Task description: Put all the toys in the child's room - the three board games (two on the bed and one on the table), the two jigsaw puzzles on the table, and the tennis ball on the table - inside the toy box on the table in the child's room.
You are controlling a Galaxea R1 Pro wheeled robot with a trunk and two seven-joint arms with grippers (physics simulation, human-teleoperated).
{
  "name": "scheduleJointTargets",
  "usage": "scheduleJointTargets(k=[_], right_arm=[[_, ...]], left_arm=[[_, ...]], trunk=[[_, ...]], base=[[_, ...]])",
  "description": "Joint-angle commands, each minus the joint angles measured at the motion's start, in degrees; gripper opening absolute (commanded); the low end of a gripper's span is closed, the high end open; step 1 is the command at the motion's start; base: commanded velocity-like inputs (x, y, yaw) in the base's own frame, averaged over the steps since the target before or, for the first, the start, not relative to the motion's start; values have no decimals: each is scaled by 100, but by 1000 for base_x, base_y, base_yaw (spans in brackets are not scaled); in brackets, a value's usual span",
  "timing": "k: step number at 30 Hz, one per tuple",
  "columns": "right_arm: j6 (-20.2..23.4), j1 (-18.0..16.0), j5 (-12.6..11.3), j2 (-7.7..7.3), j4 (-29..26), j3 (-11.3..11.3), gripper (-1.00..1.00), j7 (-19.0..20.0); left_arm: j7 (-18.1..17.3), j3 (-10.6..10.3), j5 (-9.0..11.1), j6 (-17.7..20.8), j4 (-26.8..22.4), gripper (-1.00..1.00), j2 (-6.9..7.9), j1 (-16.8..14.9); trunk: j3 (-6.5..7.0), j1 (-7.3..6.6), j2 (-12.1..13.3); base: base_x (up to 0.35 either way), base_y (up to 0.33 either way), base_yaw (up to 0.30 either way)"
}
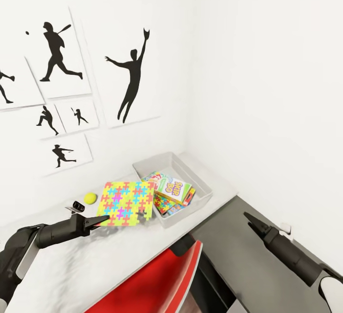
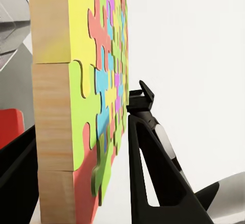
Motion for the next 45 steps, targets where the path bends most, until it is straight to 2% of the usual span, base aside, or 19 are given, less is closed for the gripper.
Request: scheduleJointTargets(k=[1, 17, 18, 20, 21, 22, 24, 25, 26, 27, 29, 30, 32, 33, 35, 37, 45], right_arm=[[42, -8, -16, -1, -1, -8, 100, 6], [45, -5, -22, -2, -1, -16, 100, 6], [45, -5, -23, 1, -1, -13, 100, 11], [39, -10, -18, 5, -1, -15, 100, 34], [38, -11, -16, 5, -1, -22, 100, 40], [37, -12, -16, 3, 2, -34, 100, 45], [37, -13, -16, -7, 3, -54, 100, 49], [37, -13, -16, -10, 4, -56, 100, 49], [37, -13, -16, -19, 5, -58, 100, 51], [37, -11, -16, -39, 5, -65, 100, 55], [36, -7, -25, -65, 4, -73, 100, 79], [36, -6, -22, -73, 4, -76, 100, 148], [36, -5, -16, -79, 3, -77, 100, 294], [36, -5, -13, -81, 4, -78, 100, 338], [36, -5, -9, -90, 7, -78, 100, 396], [36, -5, -8, -95, 7, -83, 100, 415], [36, -4, -7, -99, 8, -87, 100, 453]], left_arm=[[-20, -5, 3, 60, -1, -100, 2, -4], [67, -7, -17, 69, 6, -100, -26, -11], [126, -9, -19, 80, -3, -100, -38, -46], [412, -30, -7, 131, 30, -100, -112, -523], [588, -55, -3, 147, 114, -100, -176, -813], [908, -134, -3, 165, 372, -100, -312, -1226], [1939, -359, -10, 162, 1506, -100, -685, -2186], [2168, -385, -11, 157, 1743, -100, -786, -2407], [2385, -401, -14, 147, 1945, -100, -909, -2603], [2727, -418, -26, 124, 2182, -100, -1125, -2830], [3343, -430, -88, 101, 2397, -100, -1430, -3053], [3881, -430, -137, 84, 2503, -100, -1642, -3198], [4634, -430, -167, 68, 2595, -100, -1951, -3346], [4840, -430, -168, 62, 2616, -100, -2043, -3379], [5113, -424, -174, 51, 2643, -100, -2201, -3479], [5198, -422, -177, -47, 2695, -100, -2294, -3536], [5419, -397, -153, -761, 3231, -100, -2389, -3580]], trunk=[[-12, 3, -12], [-2, 3, -12], [-2, 3, -12], [-1, 3, -12], [-1, 3, -12], [-1, 3, -12], [-1, 3, -12], [-1, 3, -12], [-1, 3, -12], [-1, 3, -12], [-1, 3, -12], [-1, 3, -12], [-1, 3, -12], [-1, 3, -12], [-1, 3, -12], [-1, 3, -12], [-1, 3, -12]], base=[[1, -2, 3], [47, 0, -19], [0, 0, -12], [0, 0, -5], [0, 0, -2], [0, 0, -1], [0, 0, 0], [0, 0, 0], [0, 0, 0], [0, 0, 0], [0, 0, 0], [0, 0, 0], [0, 0, 0], [0, 0, 0], [0, 0, 0], [0, 0, 0], [0, 0, 0]])
